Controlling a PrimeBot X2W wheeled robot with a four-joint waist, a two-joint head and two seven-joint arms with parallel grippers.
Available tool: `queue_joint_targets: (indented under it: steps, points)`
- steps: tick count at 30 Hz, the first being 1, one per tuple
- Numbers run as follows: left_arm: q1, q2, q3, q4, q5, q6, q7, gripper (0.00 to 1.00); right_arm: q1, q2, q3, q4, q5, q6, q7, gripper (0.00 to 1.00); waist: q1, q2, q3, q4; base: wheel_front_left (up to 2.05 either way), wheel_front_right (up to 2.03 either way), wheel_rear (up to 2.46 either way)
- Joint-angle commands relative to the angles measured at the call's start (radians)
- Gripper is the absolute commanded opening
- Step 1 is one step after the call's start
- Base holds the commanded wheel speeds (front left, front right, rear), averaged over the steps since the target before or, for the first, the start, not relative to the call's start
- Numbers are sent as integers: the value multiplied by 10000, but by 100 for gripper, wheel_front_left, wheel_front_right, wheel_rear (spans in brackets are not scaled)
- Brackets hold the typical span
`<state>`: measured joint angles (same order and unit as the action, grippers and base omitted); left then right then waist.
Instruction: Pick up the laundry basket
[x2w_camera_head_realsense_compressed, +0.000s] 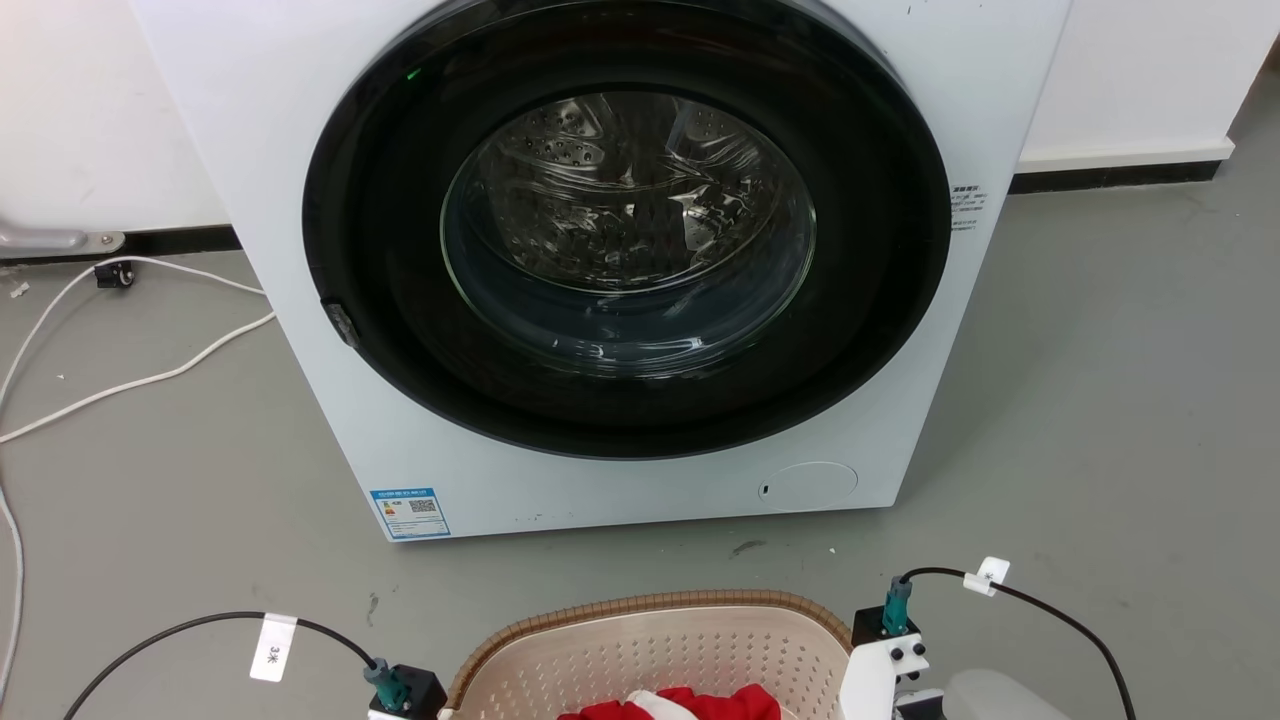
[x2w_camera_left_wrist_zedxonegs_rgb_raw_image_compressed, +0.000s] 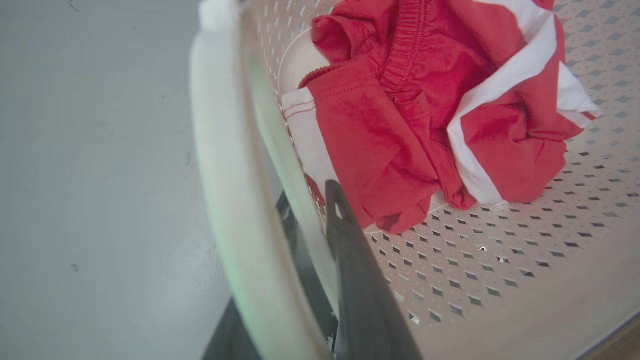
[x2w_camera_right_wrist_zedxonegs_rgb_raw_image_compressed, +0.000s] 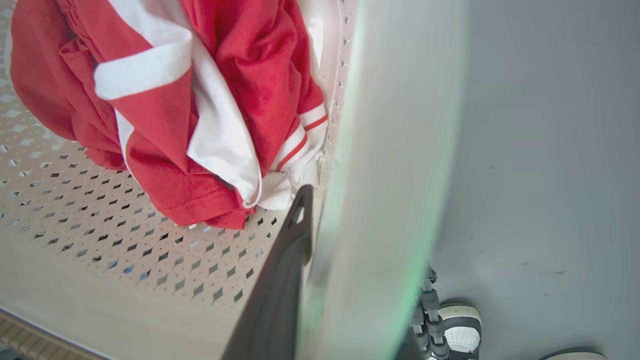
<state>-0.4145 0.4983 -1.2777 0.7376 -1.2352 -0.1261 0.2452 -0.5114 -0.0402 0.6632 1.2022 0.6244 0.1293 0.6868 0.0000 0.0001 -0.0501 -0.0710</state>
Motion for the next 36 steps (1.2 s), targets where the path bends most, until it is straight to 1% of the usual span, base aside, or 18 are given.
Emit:
queue_joint_targets:
  steps: [1,36]
  points:
    - [54,161,-46,27,35,-74,107,0,-228,-182,59,-4,-32,25,-58,0,0,-1,-3,1,0,0,0]
    - [37,85,-51,157,-118,-75,94,0,-480,-192,299,220,300,25,-87,0,0,-1,45,-20,0,0,0]
